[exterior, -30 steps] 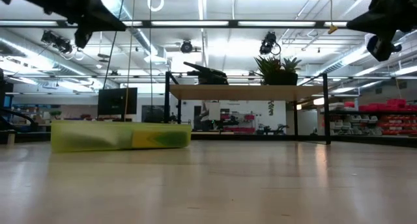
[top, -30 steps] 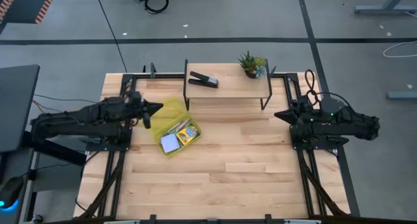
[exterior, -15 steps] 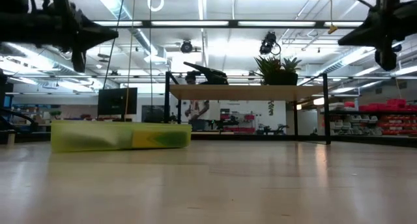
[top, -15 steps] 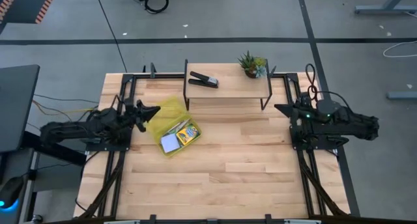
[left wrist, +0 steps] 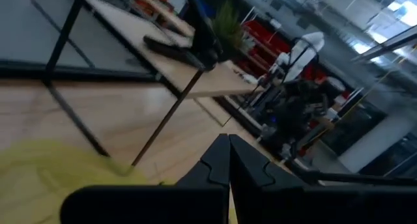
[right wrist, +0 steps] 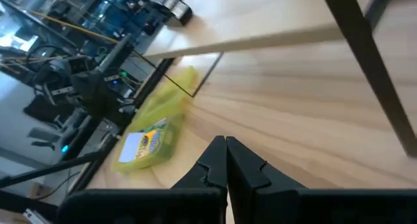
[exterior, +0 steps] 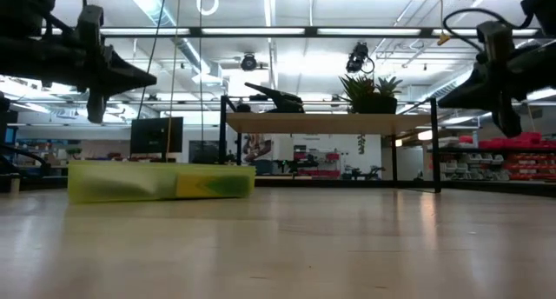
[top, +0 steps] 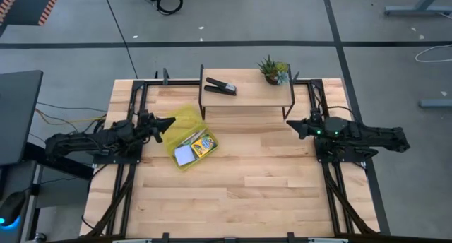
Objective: Pack school essentials
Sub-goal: Return to Home Position
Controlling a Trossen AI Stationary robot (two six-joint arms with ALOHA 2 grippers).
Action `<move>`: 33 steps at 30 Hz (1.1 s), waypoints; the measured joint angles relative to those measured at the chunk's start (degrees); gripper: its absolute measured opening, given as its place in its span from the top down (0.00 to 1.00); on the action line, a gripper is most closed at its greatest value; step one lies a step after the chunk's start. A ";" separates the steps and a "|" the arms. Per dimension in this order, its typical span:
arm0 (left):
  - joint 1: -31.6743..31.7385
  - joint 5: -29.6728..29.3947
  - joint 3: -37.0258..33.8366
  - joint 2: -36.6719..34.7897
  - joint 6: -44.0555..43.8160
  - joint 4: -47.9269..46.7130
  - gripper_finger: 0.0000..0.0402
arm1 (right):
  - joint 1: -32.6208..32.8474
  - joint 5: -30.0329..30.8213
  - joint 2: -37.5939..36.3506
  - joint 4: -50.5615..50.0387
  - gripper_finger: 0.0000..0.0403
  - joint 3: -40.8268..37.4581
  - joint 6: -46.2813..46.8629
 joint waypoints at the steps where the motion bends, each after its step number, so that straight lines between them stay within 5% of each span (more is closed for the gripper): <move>1: 0.00 -0.05 0.00 0.03 -0.40 -0.73 0.98 | 0.00 0.14 0.13 0.67 0.98 -0.25 0.41; 6: -0.15 0.19 0.04 0.53 1.41 -1.55 0.94 | -0.61 2.66 1.34 0.78 0.98 -0.27 -0.49; 12: -0.15 0.19 0.04 1.80 23.31 -2.04 0.91 | -1.66 5.77 1.67 0.62 0.98 -0.23 1.03; 18: -0.15 0.17 0.02 1.93 41.01 -1.51 0.92 | -1.62 5.12 1.67 0.32 0.98 -0.16 -15.50; 33: -0.15 0.12 -0.07 1.93 42.35 -0.32 0.90 | -1.46 4.79 1.67 0.25 0.98 -0.16 -18.37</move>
